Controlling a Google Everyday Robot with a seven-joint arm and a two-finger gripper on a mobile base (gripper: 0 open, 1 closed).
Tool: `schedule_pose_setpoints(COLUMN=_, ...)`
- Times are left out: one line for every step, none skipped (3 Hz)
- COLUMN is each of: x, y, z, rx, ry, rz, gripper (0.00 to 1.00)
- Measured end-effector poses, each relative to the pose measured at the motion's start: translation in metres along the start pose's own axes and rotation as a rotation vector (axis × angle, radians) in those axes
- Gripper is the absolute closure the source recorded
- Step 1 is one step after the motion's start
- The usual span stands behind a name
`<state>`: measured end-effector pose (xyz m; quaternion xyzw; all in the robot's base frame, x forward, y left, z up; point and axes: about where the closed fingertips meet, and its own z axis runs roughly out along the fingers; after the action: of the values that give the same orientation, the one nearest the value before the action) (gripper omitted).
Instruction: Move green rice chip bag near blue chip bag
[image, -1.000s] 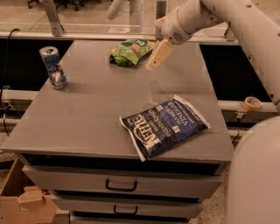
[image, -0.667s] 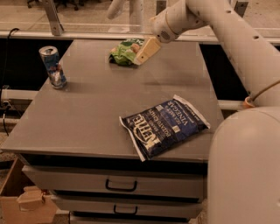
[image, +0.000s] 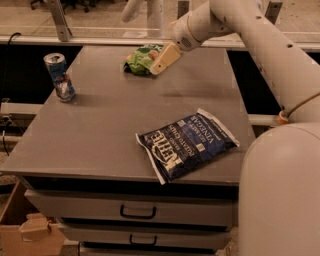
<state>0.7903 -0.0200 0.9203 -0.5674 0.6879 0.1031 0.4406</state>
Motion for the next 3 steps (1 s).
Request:
schedule_pose_setpoints(x=-0.013, y=-0.001, z=0.029, rx=0.032, ry=-0.036, rz=0.056, gripper=0.00)
schedule_pose_setpoints(x=-0.023, y=-0.009, z=0.062, rx=0.074, ry=-0.067, rz=0.143, gripper=0.00)
schedule_pose_setpoints(x=-0.016, y=-0.020, z=0.086, rx=0.130, ry=-0.063, rz=0.244, gripper=0.00)
